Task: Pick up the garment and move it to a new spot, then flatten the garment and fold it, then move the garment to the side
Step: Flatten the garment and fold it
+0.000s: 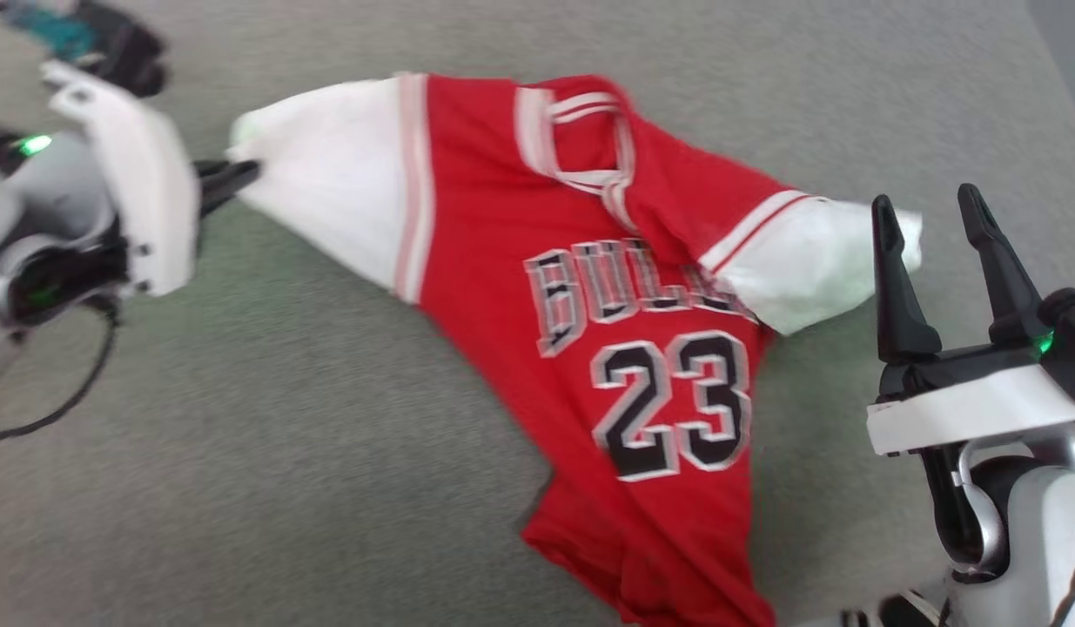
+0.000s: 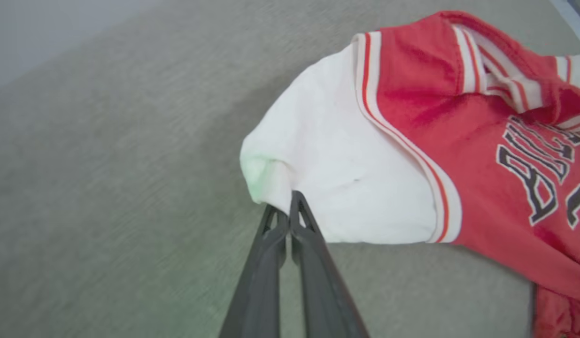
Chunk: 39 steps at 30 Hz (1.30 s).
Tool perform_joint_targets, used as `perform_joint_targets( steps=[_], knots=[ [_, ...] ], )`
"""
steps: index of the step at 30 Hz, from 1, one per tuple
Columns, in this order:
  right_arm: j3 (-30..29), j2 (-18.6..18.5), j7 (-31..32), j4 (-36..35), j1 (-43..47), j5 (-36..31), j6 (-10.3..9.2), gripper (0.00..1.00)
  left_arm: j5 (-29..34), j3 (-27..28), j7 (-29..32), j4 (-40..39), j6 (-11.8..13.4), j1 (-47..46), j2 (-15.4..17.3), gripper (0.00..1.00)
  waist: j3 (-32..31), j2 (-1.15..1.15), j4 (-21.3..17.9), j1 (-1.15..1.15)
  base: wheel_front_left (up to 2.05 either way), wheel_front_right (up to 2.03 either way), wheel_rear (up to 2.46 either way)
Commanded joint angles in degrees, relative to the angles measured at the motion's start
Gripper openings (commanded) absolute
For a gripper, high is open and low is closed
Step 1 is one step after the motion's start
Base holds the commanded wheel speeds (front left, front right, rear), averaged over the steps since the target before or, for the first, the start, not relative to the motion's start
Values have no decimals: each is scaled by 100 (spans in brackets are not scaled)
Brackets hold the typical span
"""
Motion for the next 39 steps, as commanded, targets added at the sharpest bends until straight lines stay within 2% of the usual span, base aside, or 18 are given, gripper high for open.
perform_joint_targets(
  steps=[1, 8, 14, 17, 18, 19, 20, 21, 22, 23, 31, 34, 36, 39],
  knots=[
    [17, 4, 43, -28, -44, -43, -4, 100, -36, 11, -62, 72, 13, 116, 109, 0, -169, 0, 268, 0, 0, 0, 0],
    [39, 2, 301, -71, -148, -187, -4, 100, -186, 2, -459, 816, 13, 504, 535, 0, -275, 0, 587, 0, 0, 0, 0],
    [129, 1, 560, -112, -121, -365, -4, 100, -232, -7, -836, 1338, 13, 741, 327, 0, -366, 0, 762, 0, 0, 0, 0],
    [311, -137, 752, -103, -128, -458, -4, 100, -290, -5, -1057, 1426, 13, 862, 200, 0, -427, 0, 809, 0, 0, 0, 0],
    [432, -243, 844, -88, -138, -502, -4, 100, -282, -7, -1147, 1432, 13, 909, 173, 9, -445, 0, 821, 0, 0, 0, 0],
    [556, -355, 956, -68, -139, -521, -4, 100, -244, -9, -1252, 1441, 13, 946, 154, 47, -467, 0, 841, 0, 0, 0, 0],
    [697, -463, 1080, -60, -129, -495, -4, 100, -206, -12, -1361, 1466, 13, 1008, 134, 65, -489, 0, 864, 0, 0, 0, 0],
    [812, -607, 1212, -70, -117, -479, -4, 100, -155, -16, -1476, 1498, 13, 1062, 109, 70, -511, 0, 896, 0, 0, 0, 0],
    [812, -607, 1212, -70, -117, -479, -4, 100, -155, -16, -1476, 1498, 13, 1062, 109, 70, -511, 0, 896, 0, 0, 0, 0],
    [944, -771, 1368, -89, -98, -455, -4, 100, -80, -19, -1605, 1517, 13, 1119, 79, 100, -530, 0, 930, 0, 0, 0, 0],
    [2121, -2155, 2834, -550, -299, 53, -4, 100, 286, 45, -3240, 1875, 13, 1587, -269, 100, -558, 0, 1220, 0, 0, 0, 0],
    [2443, -2510, 3264, -661, -488, 265, -4, 100, 412, 190, -3643, 1910, 29, 1760, -473, 100, -577, 0, 1384, 0, 0, 0, 0],
    [2588, -2694, 3474, -659, -620, 440, -4, 100, 575, 459, -3719, 1840, 120, 1877, -648, 100, -577, 0, 1525, 0, 0, 0, 0],
    [2793, -3028, 3736, -609, -788, 588, -4, 100, 1301, 1499, -3732, 1330, 395, 2157, -884, 100, -532, 0, 1785, 0, 0, 0, 0]
  ],
)
